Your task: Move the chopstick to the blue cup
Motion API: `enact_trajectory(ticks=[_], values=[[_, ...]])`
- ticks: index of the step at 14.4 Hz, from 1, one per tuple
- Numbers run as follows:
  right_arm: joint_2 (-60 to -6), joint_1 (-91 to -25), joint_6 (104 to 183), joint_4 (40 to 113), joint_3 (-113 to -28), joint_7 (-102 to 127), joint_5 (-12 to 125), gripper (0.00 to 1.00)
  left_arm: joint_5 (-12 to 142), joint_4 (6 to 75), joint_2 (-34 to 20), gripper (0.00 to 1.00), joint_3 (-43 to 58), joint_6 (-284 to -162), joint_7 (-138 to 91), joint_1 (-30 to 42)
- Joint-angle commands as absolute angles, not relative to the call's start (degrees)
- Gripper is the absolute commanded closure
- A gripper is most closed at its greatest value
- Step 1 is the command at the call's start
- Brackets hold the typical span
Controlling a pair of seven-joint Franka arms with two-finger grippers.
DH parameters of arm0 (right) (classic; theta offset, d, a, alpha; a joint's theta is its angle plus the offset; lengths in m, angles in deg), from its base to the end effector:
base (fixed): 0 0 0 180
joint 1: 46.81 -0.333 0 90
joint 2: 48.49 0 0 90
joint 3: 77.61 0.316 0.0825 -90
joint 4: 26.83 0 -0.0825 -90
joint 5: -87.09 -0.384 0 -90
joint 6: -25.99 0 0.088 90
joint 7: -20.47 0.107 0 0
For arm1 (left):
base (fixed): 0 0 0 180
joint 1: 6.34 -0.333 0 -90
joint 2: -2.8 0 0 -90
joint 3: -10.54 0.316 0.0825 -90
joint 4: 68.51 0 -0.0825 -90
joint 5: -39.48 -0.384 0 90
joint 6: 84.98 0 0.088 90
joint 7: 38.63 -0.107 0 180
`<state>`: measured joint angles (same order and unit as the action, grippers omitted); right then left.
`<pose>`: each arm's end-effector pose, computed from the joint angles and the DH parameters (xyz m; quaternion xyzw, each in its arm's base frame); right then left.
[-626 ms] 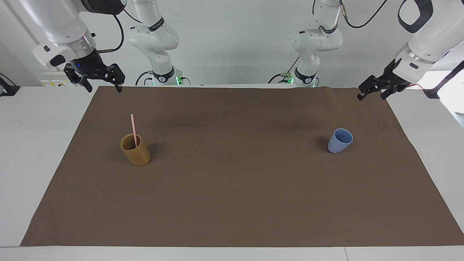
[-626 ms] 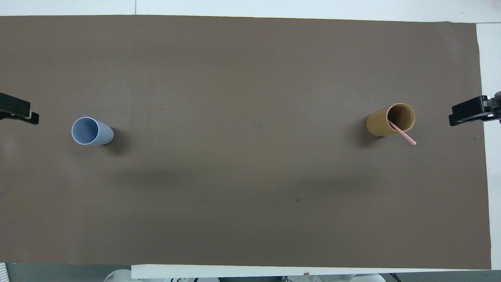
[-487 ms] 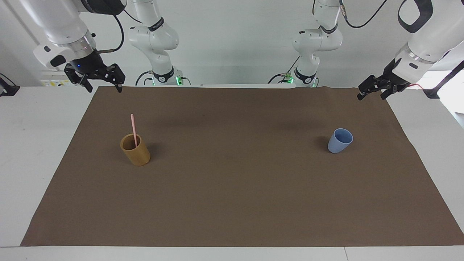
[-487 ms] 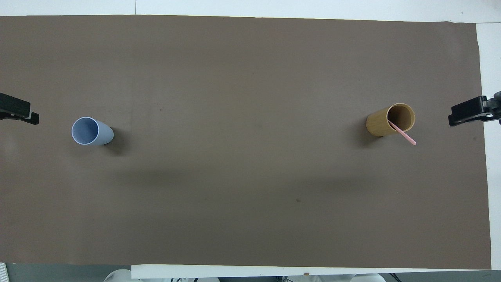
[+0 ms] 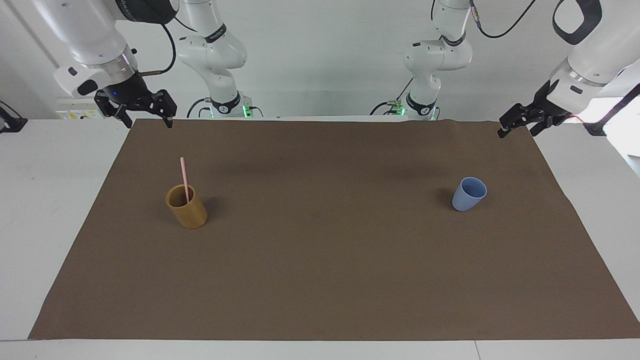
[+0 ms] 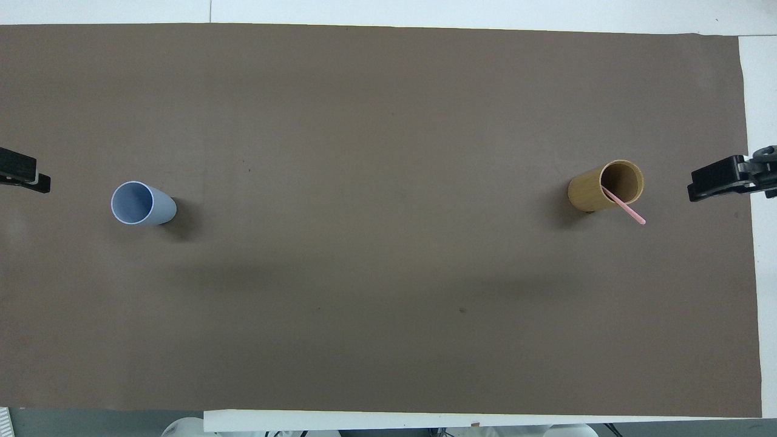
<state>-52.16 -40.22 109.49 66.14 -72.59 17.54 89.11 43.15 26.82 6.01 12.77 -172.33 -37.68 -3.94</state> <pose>0.5216 -0.0169 0.6254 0.9985 0.0105 -0.0515 0.0184 0.5303 -0.0081 0.6076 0.9986 0.0066 -0.0419 0.0327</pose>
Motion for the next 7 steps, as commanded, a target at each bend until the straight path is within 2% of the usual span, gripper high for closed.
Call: enact_trajectory(ticks=[1, 4, 7], values=[[-53.7, -40.7, 114.8, 72.0, -72.3, 16.2, 86.0, 0.00, 41.9, 36.6, 8.9, 0.00, 12.8, -182.2, -37.1, -4.4], [-53.9, -41.9, 122.5, 80.3, -72.5, 15.9, 85.6, 0.00, 39.0, 42.1, 8.1, 0.00, 12.6, -188.1, -37.0, -3.5], [-53.8, -40.8, 125.1, 86.1, -72.7, 13.7, 85.6, 0.00, 39.0, 44.0, 7.4, 0.00, 12.7, -191.3, -37.3, -4.8]])
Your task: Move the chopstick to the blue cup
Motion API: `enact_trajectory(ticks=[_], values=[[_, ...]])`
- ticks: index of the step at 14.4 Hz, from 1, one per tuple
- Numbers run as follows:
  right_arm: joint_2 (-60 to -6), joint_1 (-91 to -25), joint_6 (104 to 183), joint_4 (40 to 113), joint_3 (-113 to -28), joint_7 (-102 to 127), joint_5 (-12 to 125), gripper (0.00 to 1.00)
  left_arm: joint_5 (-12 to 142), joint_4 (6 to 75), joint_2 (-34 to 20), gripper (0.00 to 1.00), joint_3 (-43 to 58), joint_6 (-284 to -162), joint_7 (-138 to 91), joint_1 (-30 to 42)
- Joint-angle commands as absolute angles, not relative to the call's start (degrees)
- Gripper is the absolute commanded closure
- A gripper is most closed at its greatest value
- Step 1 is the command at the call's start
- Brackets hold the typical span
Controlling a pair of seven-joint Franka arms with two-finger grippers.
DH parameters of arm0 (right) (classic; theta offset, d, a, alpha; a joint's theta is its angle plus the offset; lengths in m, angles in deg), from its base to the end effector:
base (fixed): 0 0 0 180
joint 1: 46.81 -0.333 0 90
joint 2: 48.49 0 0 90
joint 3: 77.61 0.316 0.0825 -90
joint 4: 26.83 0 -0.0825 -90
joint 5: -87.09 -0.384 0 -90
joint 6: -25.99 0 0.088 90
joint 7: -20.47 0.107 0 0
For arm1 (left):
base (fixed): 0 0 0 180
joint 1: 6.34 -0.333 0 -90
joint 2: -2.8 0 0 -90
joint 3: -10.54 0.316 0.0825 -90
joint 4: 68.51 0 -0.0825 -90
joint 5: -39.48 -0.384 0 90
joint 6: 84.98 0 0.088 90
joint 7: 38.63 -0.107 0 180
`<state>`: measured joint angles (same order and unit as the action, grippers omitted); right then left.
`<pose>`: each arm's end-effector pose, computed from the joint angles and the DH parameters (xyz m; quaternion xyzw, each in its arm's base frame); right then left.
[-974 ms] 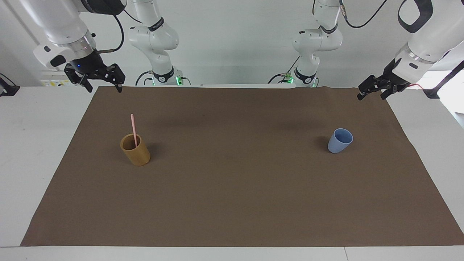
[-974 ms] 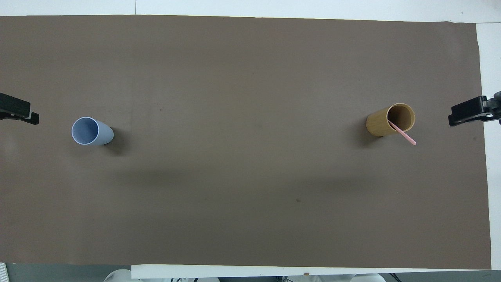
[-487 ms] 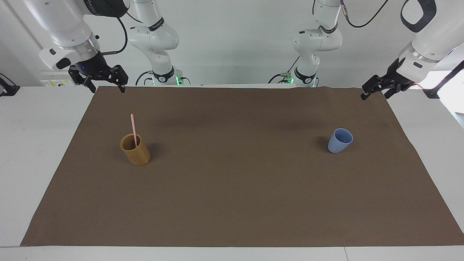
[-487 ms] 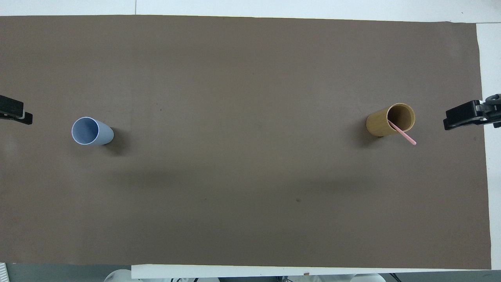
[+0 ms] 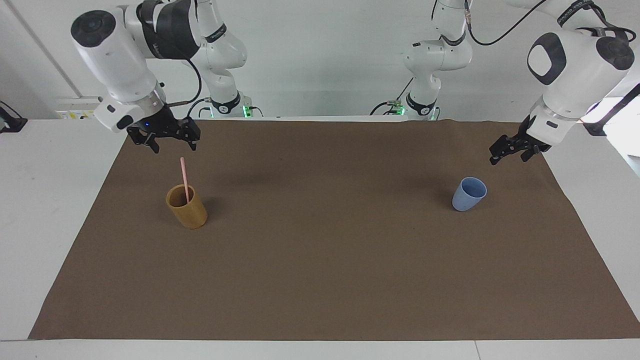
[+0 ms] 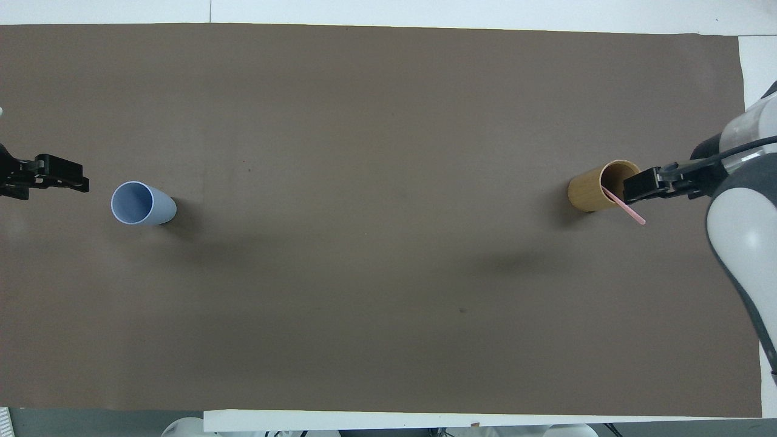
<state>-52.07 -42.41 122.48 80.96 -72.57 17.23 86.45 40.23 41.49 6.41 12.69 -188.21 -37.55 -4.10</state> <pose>0.5279 0.0079 0.5213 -0.9972 -0.0325 0.0674 0.0043 0.5361 -0.0016 0.5127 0.9995 0.0102 -0.0277 0.0072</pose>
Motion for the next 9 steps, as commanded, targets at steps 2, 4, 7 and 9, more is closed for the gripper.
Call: enact_trajectory(ticks=[2, 4, 7, 9], values=[[-53.0, -40.1, 130.6, 89.3, -72.7, 13.3, 85.5, 0.04, 39.0, 46.9, 8.1, 0.00, 12.7, -191.3, -37.1, -5.6], [-51.1, -40.0, 131.5, 89.8, -72.7, 13.3, 85.4, 0.09, 39.0, 50.4, 9.4, 0.01, 12.7, -192.3, -37.3, -7.3], [-50.4, -39.9, 130.8, 89.8, -72.7, 13.2, 85.4, 0.20, 39.0, 54.9, 10.4, 0.01, 12.6, -197.9, -37.2, -7.5], [-50.0, -40.1, 131.3, 89.7, -72.7, 13.3, 85.4, 0.33, 39.0, 56.7, 10.0, 0.03, 12.6, -200.6, -36.8, -7.1]])
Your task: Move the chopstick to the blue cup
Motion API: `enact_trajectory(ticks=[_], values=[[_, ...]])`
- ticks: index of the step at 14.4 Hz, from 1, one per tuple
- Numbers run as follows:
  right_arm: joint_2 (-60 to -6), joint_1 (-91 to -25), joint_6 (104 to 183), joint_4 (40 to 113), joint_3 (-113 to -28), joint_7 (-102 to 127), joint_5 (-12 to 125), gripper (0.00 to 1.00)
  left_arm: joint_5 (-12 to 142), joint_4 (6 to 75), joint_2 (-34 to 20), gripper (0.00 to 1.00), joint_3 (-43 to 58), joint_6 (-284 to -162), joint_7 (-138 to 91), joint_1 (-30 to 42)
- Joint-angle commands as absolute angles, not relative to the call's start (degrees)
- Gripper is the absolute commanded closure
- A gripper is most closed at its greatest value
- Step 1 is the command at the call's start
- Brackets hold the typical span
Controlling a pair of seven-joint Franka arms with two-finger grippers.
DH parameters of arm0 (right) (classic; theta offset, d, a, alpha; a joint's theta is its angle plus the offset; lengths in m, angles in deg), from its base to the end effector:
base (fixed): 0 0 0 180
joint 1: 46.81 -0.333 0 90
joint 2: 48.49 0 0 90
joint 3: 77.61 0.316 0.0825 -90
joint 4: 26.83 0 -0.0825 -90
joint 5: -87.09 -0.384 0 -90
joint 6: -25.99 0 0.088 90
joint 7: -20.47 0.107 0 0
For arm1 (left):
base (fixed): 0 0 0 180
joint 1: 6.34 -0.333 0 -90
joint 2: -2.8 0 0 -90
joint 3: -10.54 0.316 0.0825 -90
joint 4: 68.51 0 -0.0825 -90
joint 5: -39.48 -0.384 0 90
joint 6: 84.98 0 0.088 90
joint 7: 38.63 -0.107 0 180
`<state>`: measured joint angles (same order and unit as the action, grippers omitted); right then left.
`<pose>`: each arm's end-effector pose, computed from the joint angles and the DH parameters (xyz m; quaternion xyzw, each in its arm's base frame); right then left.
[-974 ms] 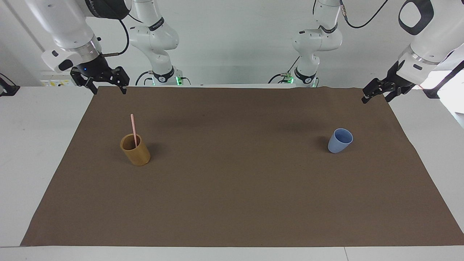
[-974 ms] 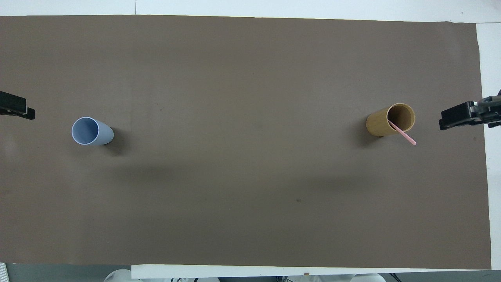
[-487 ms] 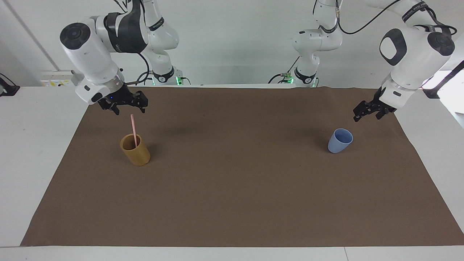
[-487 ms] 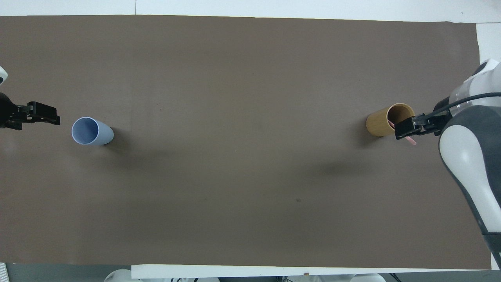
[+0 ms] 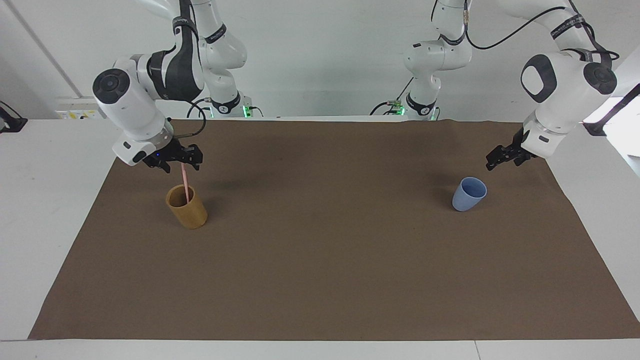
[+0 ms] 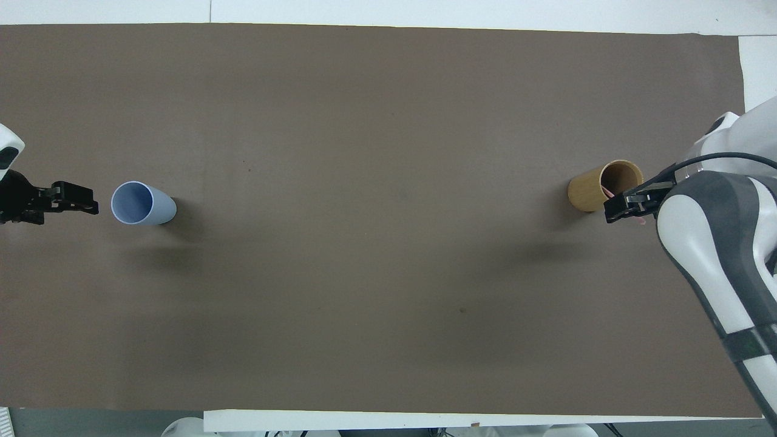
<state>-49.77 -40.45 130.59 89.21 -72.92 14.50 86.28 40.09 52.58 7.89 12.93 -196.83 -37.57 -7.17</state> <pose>0.5262 -0.0140 0.4440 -0.9954 -0.0349 0.0880 0.0116 0.5147 0.0286 0.4478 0.9985 0.0393 -0.0361 0.0074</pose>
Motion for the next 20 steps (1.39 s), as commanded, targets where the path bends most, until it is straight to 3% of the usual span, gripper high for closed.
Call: enact_trajectory(ticks=[1, 5, 7, 8, 9, 10, 11, 15, 18, 20], values=[[-49.6, -40.4, 131.3, 89.7, -72.7, 13.3, 85.4, 0.38, 39.0, 58.4, 10.0, 0.05, 12.6, -201.8, -36.4, -6.8], [-48.9, -40.0, 130.7, 89.7, -72.7, 13.3, 85.4, 0.50, 39.0, 62.4, 8.9, 0.06, 12.2, -208.7, -28.5, -4.9], [-48.9, -39.9, 130.7, 89.7, -72.8, 13.2, 85.6, 0.58, 39.0, 62.4, 7.5, 0.13, 12.5, -210.1, -23.6, -2.8], [-48.9, -39.9, 130.8, 89.7, -72.8, 13.2, 85.8, 0.60, 39.0, 62.4, 7.3, 0.23, 12.5, -210.7, -23.3, -2.9], [-48.9, -39.9, 130.9, 89.6, -72.8, 13.2, 86.1, 0.63, 39.0, 62.4, 7.2, 0.45, 12.5, -210.8, -23.3, -2.9], [-48.8, -39.9, 131.0, 89.4, -72.8, 13.2, 86.1, 0.63, 39.0, 62.4, 7.2, 0.76, 12.5, -210.4, -23.3, -2.9], [-48.8, -39.9, 131.1, 89.4, -72.8, 13.2, 86.2, 0.63, 39.0, 62.4, 7.1, 0.99, 12.6, -210.1, -23.3, -2.7], [-48.8, -39.9, 131.5, 89.3, -72.8, 13.2, 86.4, 0.67, 39.0, 59.6, 6.5, 1.00, 12.5, -207.3, -24.1, -3.2], [-48.8, -40.0, 131.5, 89.3, -72.8, 13.2, 87.5, 0.80, 39.1, 46.4, 5.1, 1.00, 11.9, -193.1, -23.5, -2.0], [-48.8, -40.0, 131.5, 89.2, -72.8, 13.2, 87.5, 0.84, 39.1, 41.6, 5.7, 1.00, 11.9, -187.3, -22.8, 3.0]])
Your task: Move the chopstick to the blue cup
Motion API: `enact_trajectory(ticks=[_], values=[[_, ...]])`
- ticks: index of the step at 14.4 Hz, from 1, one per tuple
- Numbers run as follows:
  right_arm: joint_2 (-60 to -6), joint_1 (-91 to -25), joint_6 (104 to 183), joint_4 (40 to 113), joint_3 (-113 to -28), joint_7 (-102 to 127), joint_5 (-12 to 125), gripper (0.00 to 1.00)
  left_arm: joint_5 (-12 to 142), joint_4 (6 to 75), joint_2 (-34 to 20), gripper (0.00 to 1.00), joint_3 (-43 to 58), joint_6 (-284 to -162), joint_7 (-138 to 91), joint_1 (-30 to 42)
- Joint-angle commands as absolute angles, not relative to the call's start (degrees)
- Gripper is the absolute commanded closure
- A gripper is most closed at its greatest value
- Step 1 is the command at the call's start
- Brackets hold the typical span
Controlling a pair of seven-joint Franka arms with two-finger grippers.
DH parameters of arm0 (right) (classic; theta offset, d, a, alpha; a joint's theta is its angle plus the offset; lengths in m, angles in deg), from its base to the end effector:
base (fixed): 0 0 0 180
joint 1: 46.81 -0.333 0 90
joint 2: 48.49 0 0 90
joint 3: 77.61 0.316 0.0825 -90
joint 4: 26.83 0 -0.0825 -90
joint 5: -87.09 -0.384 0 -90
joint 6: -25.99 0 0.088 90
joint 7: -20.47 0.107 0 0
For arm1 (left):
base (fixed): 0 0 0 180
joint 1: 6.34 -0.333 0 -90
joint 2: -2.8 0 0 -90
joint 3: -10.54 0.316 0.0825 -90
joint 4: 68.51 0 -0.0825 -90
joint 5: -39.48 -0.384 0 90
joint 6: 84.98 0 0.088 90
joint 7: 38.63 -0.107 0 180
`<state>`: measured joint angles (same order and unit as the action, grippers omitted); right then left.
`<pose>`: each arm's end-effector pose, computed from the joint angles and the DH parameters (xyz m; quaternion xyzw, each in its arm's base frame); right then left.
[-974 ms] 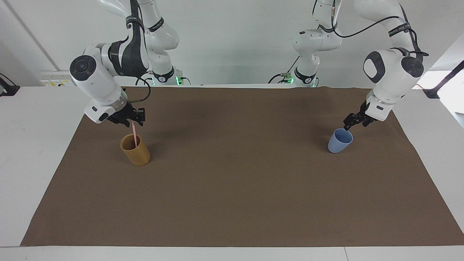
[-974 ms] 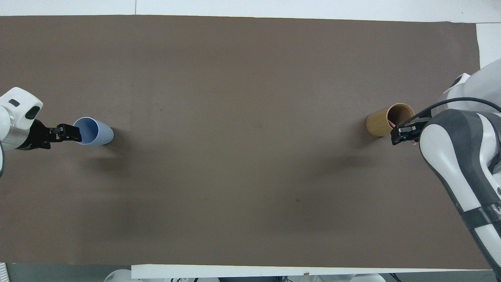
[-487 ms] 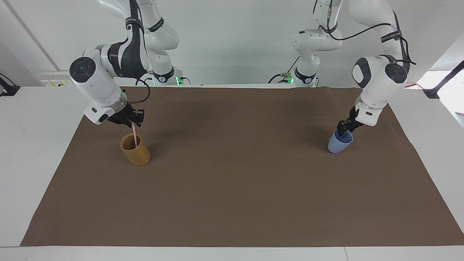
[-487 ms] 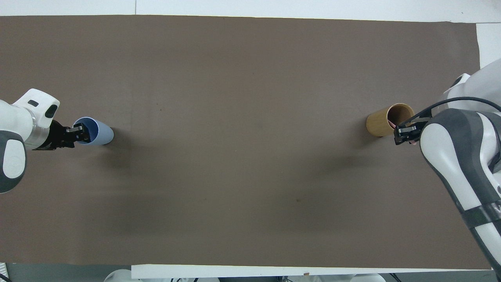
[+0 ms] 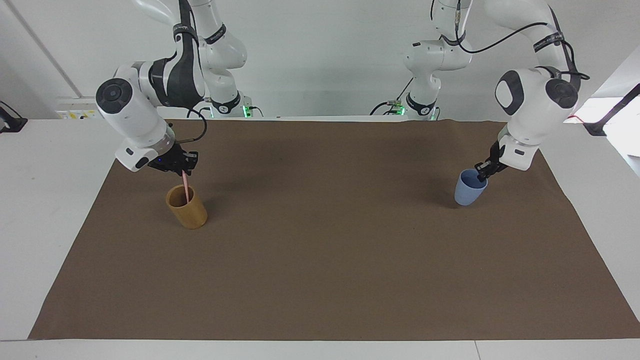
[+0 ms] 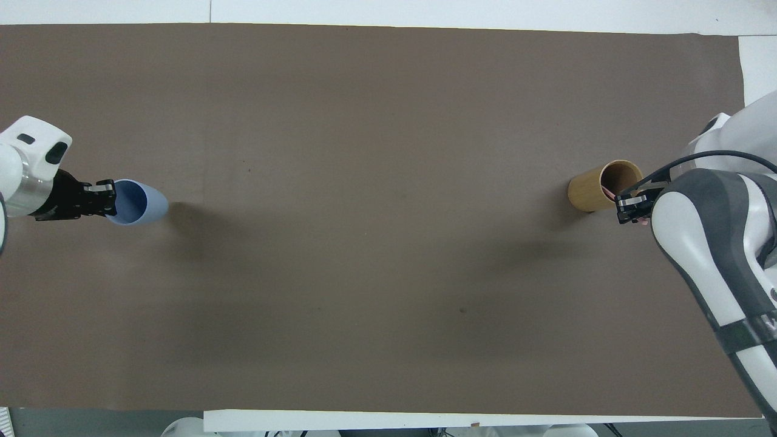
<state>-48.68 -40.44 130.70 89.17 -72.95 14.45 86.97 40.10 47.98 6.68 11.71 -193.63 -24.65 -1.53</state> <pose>0.5286 -0.0156 0.4344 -0.9946 -0.0371 0.0964 0.0074 0.5264 -0.0341 0.4696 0.9952 0.0919 -0.0350 0.0004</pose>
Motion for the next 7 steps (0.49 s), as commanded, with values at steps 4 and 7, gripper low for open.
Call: enact_trajectory(ticks=[4, 7], values=[[-48.7, -40.0, 131.5, 89.1, -72.8, 11.6, 89.8, 0.94, 39.4, 45.6, 7.7, 1.00, 10.9, -187.9, -1.5, 19.2], [-48.7, -40.0, 131.4, 89.0, -72.8, 11.1, 89.9, 0.95, 43.3, 49.7, 4.3, 1.00, 10.8, -199.0, 10.7, 26.3]])
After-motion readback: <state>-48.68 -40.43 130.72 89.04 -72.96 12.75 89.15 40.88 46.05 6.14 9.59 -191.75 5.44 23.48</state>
